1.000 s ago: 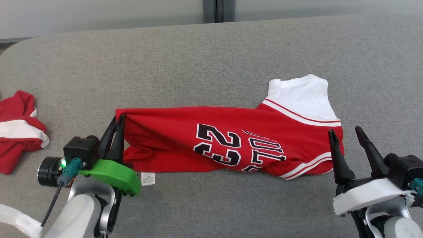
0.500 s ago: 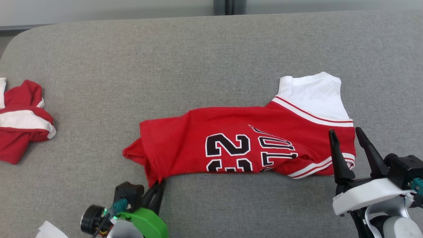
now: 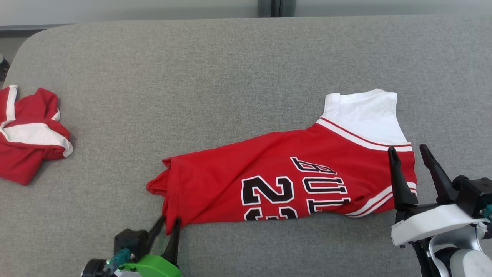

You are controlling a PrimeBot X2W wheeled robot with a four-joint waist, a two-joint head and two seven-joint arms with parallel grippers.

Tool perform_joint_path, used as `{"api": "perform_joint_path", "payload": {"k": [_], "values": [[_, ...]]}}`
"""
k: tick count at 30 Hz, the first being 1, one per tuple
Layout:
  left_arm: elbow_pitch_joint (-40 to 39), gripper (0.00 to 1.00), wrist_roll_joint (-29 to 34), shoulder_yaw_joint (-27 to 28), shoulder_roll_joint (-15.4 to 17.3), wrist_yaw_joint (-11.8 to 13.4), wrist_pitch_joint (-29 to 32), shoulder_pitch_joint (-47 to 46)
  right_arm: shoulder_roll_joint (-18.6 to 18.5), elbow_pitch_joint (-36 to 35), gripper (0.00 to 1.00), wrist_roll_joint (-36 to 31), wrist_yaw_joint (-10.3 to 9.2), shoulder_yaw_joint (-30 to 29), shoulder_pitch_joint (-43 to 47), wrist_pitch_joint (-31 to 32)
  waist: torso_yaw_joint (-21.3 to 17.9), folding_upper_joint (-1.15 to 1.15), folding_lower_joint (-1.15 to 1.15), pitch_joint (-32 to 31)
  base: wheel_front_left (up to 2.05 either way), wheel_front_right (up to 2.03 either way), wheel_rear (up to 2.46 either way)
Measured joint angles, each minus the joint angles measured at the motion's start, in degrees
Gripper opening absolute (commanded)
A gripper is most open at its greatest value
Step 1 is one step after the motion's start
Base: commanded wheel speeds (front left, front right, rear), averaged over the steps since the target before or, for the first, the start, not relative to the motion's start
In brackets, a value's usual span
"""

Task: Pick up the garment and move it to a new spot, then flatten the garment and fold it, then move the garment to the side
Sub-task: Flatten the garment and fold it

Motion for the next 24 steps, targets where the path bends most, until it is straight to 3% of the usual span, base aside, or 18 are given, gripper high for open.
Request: {"api": "perform_joint_path", "payload": {"k": [8,13,24], "values": [[-3.91,1.00,-0.35,7.36,0.99,5.76,-7.44,0.15,-0.36,-1.47,1.00,-0.91,0.00,-1.63,0.99,0.54,0.14,0.00,0.00,-2.20,0.00,0.00,0.00],[-8.62,1.00,0.45,10.47,2.05,8.04,-9.85,-0.57,-0.46,-2.68,1.00,-1.34,0.00,-2.12,1.01,0.81,-0.14,0.00,0.00,-3.64,0.00,0.00,0.00],[-12.25,1.00,1.88,9.65,3.58,9.00,-7.17,-1.94,-0.96,-3.07,1.00,-1.33,0.00,-1.71,2.24,1.33,-2.86,0.00,0.00,-6.61,0.00,0.00,0.00]]}}
